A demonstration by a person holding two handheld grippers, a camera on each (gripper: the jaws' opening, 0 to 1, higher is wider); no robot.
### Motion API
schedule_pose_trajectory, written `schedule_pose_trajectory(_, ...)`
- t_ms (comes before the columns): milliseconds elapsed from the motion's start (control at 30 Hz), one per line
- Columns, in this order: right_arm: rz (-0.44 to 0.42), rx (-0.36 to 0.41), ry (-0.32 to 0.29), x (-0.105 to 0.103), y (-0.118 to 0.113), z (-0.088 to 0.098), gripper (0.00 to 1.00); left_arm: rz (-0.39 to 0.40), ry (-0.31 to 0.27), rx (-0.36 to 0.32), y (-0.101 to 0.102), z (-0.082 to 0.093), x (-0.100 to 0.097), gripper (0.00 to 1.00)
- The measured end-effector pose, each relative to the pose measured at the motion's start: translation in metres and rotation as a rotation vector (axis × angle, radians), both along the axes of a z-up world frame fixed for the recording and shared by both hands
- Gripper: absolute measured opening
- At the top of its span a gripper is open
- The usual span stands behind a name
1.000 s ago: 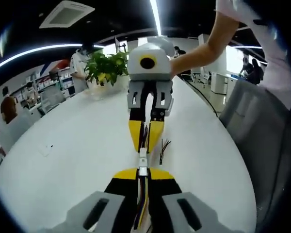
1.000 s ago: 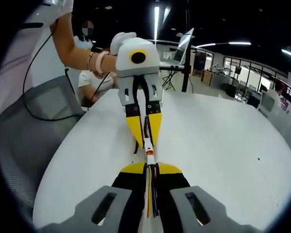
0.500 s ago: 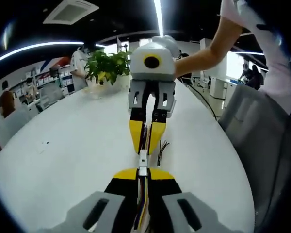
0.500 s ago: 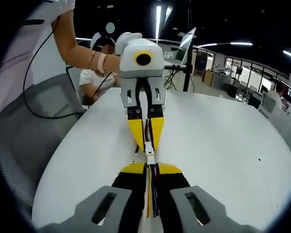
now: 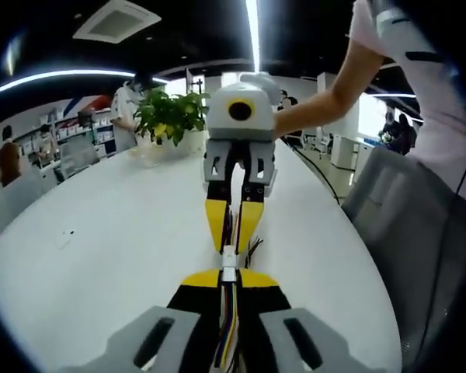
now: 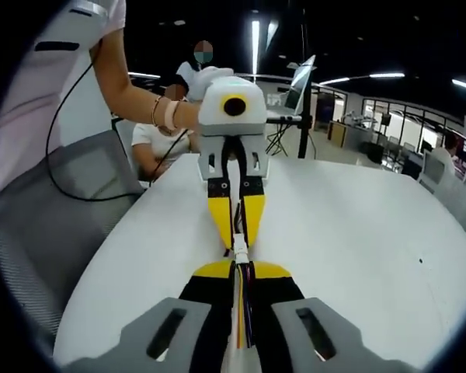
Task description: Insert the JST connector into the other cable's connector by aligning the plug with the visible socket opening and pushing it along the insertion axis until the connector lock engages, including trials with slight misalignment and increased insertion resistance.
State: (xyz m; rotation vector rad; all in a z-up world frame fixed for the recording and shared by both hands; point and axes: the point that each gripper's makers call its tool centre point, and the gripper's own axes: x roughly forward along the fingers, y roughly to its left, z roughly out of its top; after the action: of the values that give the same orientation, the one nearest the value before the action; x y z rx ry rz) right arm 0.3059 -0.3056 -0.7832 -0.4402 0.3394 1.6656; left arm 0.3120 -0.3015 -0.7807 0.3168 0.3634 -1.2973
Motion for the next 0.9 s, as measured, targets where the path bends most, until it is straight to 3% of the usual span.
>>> schedule_pose_trajectory(333, 0.026, 0.017, -0.034, -0.003, 0.000, 0.007, 0.03, -0.028, -0.033, -0.009, -0.002, 0.007, -0.004, 0.00)
schedule_pose_trajectory(900, 0.014, 0.034, -0.015, -0.001, 0.002, 0.010, 0.02, -0.015, -0.026, -0.028, -0.003, 0.010, -0.001, 0.00)
